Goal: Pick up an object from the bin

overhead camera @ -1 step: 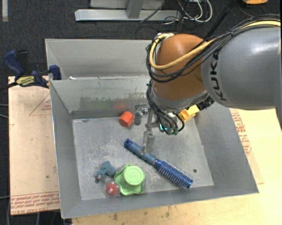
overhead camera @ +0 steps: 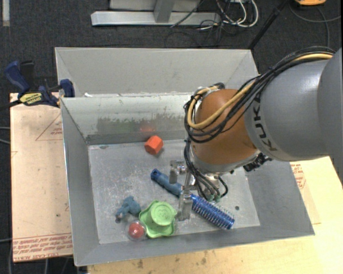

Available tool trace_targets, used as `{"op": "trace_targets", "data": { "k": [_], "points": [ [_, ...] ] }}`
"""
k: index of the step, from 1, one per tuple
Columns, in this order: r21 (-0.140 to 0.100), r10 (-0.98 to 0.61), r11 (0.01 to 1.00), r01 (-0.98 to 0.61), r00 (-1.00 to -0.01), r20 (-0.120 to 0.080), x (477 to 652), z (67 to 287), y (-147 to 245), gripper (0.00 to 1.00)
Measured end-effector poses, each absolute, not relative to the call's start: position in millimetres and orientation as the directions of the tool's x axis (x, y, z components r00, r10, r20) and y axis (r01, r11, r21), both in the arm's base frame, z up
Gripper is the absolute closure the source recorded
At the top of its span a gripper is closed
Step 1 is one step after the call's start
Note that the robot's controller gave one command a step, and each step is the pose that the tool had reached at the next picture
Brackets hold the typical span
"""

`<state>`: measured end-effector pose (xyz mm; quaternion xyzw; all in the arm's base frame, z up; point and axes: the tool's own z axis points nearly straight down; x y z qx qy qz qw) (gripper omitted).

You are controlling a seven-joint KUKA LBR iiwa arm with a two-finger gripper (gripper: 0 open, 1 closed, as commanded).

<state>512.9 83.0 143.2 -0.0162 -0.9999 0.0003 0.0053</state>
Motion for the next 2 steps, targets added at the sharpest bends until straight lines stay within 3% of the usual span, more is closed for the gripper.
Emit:
{"op": "trace_targets", "data": {
  "k": [1,2],
  "points": [
    [-0.001,0.003,1.0,0.003,-1.0,0.0,560.4,87.5,53.1,0.0],
    [0.002,0.001,1.0,0.001,-1.0,-0.001,559.8,90.8,55.5,1.0]
  ]
}}
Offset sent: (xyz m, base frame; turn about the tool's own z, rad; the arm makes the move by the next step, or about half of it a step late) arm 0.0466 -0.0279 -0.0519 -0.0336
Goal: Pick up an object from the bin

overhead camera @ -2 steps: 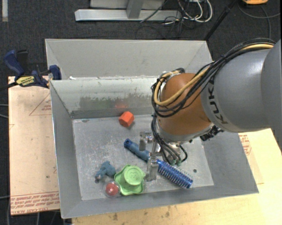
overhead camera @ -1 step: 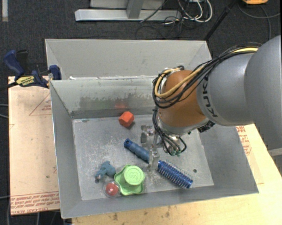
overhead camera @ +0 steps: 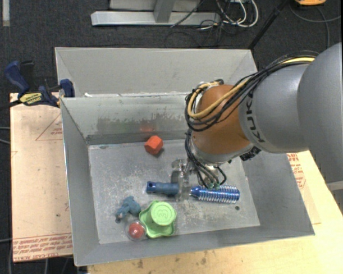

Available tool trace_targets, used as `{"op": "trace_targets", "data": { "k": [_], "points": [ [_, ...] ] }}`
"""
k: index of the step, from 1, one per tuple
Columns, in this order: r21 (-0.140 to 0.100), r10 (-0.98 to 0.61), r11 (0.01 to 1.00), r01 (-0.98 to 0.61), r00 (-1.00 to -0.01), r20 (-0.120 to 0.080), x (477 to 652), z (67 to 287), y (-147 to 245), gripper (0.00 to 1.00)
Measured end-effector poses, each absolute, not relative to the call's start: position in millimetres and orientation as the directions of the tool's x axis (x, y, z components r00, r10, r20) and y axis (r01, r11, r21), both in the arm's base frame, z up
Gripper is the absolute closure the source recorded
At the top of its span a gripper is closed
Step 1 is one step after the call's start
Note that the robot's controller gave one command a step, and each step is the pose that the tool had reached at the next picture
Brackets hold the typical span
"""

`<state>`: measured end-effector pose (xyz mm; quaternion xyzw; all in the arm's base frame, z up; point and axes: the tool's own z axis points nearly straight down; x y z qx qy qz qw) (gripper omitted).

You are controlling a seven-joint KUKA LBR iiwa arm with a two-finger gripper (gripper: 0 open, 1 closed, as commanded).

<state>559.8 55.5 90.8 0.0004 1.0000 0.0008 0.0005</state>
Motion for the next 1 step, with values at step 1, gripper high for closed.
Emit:
{"op": "trace_targets", "data": {
  "k": [1],
  "points": [
    [0.002,0.061,0.998,0.061,-0.998,-0.008,523.5,233.3,51.1,1.0]
  ]
}}
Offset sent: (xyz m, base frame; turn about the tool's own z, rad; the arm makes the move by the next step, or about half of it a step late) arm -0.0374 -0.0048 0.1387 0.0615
